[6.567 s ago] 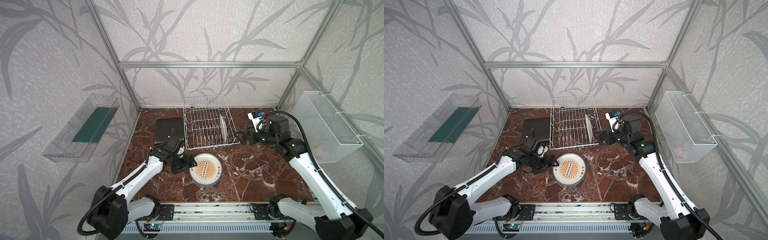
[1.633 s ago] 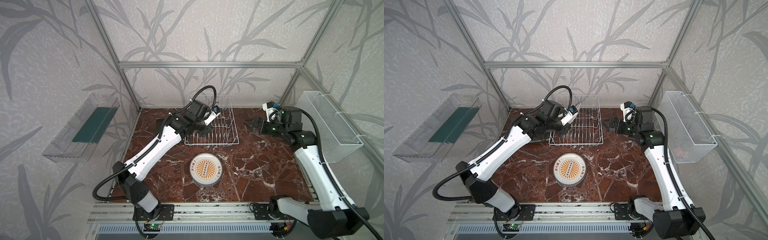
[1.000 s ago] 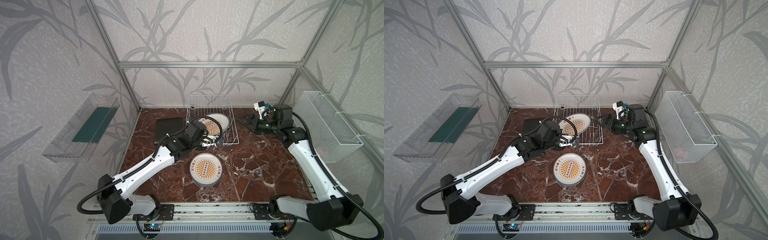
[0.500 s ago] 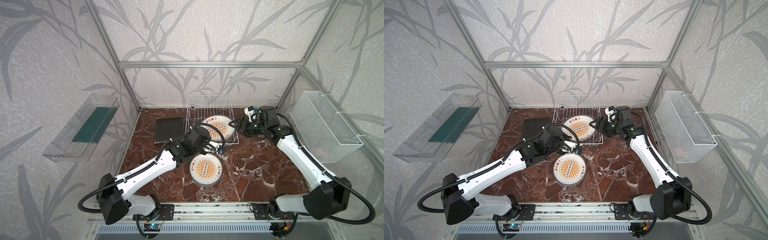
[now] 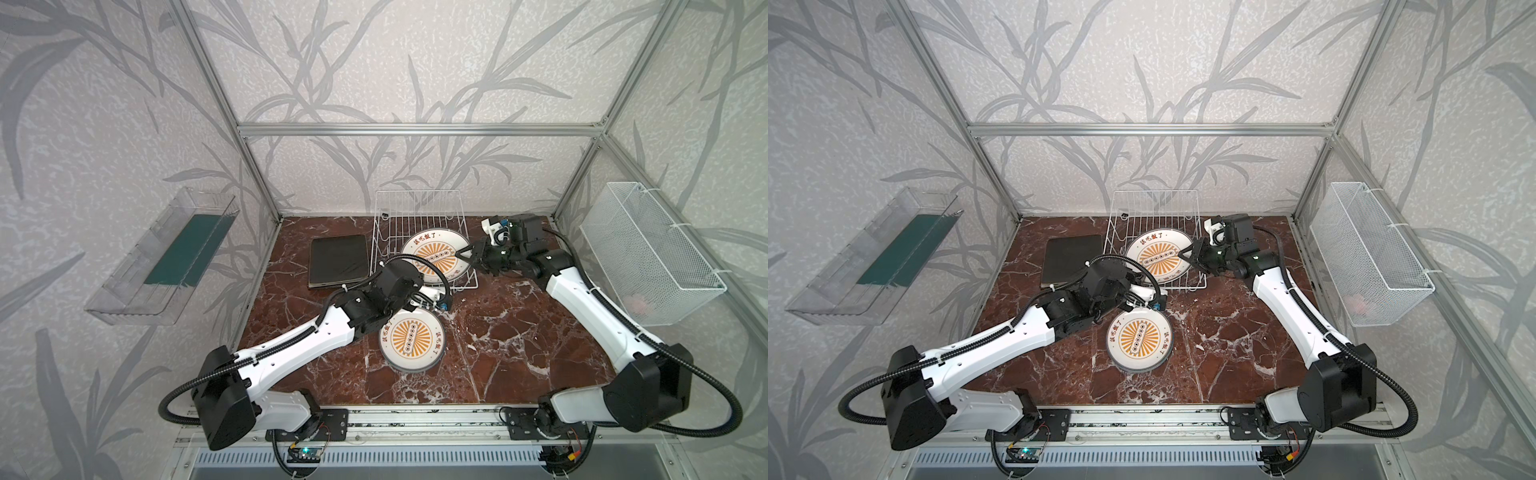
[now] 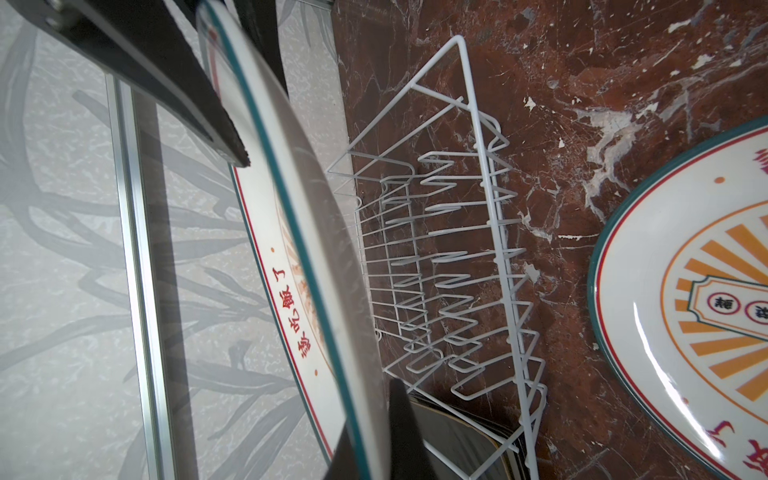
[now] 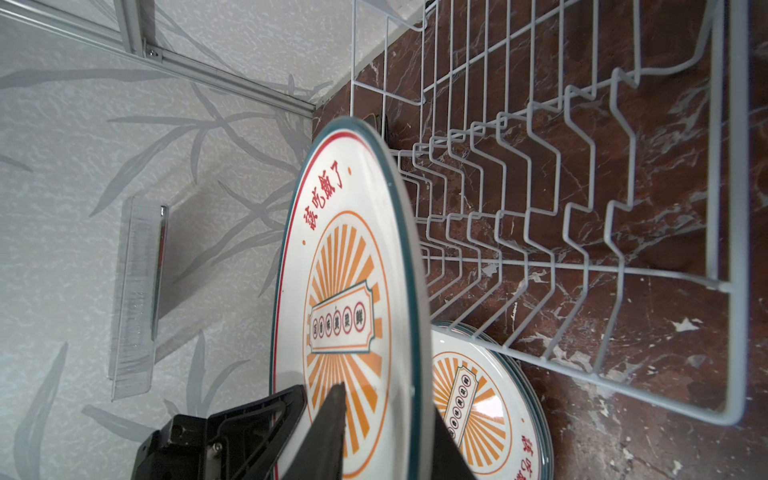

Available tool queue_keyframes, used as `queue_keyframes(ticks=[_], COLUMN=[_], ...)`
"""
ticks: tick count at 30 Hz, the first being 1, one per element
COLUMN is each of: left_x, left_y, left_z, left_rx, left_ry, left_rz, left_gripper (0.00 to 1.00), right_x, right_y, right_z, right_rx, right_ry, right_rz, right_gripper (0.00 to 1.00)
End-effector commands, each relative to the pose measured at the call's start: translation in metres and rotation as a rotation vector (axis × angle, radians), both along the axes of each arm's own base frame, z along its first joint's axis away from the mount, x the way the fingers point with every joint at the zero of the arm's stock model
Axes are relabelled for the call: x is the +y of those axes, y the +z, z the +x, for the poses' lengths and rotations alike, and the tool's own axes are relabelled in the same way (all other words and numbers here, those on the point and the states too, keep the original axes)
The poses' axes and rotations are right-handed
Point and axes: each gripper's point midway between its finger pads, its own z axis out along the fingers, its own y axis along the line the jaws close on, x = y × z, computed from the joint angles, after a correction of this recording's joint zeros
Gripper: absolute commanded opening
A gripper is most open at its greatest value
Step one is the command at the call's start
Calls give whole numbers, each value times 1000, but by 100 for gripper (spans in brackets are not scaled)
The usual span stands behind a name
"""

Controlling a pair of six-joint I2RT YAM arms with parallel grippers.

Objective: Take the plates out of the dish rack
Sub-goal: 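Tilt the plate toward the right gripper while the right gripper reaches toward it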

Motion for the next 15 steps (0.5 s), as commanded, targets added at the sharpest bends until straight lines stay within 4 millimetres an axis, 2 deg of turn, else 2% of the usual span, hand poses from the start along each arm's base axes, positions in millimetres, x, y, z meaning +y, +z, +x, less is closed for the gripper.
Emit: queue_keyframes(ticks=[1,6,8,10,11,14,15], left_x=[-4,-4,-4,-4,-3,-2,1], left_y=[33,31,32,36,40,50,54], left_z=[0,-1,-1,-1,-1,-3,-3], left_rx=[-71,-63,-60,-55,-53,-42,-24], left_ry=[-2,0,10,23,32,57,80], left_rz=[-90,-98,-114,-146,-169,-245,-293], left_gripper=[0,0,0,6,17,63,74], right_x=[3,5,4,2,-1,-13,-17], right_y=[3,6,10,15,19,31,33], right_z=[0,0,0,0,0,-1,-2], right_rx=[-21,-27,-37,-55,-64,-100,-112], right_ry=[16,23,21,21,18,-2,-9], right_rz=[14,34,46,66,80,122,130], right_gripper=[21,0,0,0,0,0,0])
